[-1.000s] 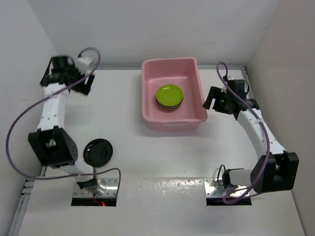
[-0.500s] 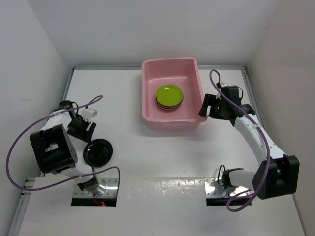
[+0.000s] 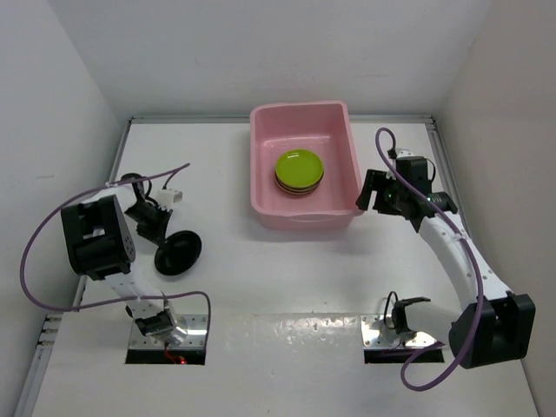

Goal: Place the plates into the plastic bin on the countertop

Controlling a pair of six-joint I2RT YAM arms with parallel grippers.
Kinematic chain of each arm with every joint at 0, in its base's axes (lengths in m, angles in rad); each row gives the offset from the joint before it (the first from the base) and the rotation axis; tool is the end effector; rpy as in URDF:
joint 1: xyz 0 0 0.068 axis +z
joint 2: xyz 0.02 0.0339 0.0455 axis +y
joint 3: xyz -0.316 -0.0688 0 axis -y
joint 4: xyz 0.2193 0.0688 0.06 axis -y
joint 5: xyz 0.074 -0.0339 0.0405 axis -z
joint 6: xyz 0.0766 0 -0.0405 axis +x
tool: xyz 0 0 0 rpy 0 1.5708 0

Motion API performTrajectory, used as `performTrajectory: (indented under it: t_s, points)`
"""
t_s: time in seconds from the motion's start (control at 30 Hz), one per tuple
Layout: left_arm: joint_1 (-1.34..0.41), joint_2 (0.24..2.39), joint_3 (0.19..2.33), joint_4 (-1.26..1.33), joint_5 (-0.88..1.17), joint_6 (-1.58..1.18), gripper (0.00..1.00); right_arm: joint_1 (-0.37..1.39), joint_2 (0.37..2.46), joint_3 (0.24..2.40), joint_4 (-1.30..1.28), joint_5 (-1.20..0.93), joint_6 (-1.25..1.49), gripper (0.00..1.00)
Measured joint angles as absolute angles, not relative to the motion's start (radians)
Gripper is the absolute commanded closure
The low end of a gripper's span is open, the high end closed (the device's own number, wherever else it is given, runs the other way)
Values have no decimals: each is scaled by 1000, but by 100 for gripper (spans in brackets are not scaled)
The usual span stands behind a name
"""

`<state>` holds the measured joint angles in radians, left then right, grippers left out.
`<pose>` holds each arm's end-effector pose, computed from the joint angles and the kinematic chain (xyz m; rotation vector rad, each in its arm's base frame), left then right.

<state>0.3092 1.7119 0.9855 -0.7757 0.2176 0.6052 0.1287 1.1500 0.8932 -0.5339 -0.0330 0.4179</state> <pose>0.2703 0.0690 0.1771 0.4496 2.9400 -0.2464 0.2220 0.0313 0.2972 0.3272 2.3592 0.3021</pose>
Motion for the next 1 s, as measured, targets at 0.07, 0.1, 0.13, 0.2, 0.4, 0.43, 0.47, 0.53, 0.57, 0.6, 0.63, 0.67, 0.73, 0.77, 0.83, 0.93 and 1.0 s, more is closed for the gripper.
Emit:
performTrajectory:
  t_s: [0.07,0.1,0.13,0.2,0.4,0.43,0.47,0.53,0.57,0.6,0.63,0.67,0.73,0.77,0.83,0.93,1.0]
  points:
    - [314,1731,1013,-791,242,577,100,129,1150,889,-535,-31,418,22]
    - [315,1742,1031,-793,259,564,100,129,1150,887,-535,-29,418,22]
    - [317,1754,1050,-792,271,552,100,129,1149,886,-536,-28,418,22]
    - [321,1770,1103,-790,300,524,100,129,1148,886,-537,-25,418,22]
    - [363,1771,1300,-751,421,448,100,129,1146,885,-537,-24,422,22]
    - [367,1771,1318,-742,439,435,100,129,1146,885,-536,-24,424,22]
    - [370,1771,1338,-734,458,421,100,129,1146,885,-536,-21,427,22]
    - [375,1777,1368,-730,492,397,100,129,1146,885,-536,-12,429,22]
    - [375,1784,1378,-728,507,386,100,129,1146,885,-536,-7,431,22]
    - [375,1794,1388,-728,525,377,100,129,1146,885,-536,-5,434,22]
    - [375,1804,1397,-727,539,368,100,129,1145,885,-536,-2,435,22]
    - [375,1813,1401,-725,548,359,100,129,1145,885,-536,-1,438,22]
    - [375,1829,1407,-727,564,349,100,129,1143,885,-537,2,442,22]
    - [375,1837,1411,-728,570,341,100,129,1141,885,-537,3,443,22]
    - [373,1844,1411,-728,572,337,100,129,1137,885,-537,6,445,22]
    - [365,1847,1411,-729,563,344,100,129,1129,884,-537,15,445,22]
    - [358,1858,1411,-725,549,356,100,128,1126,884,-537,20,445,22]
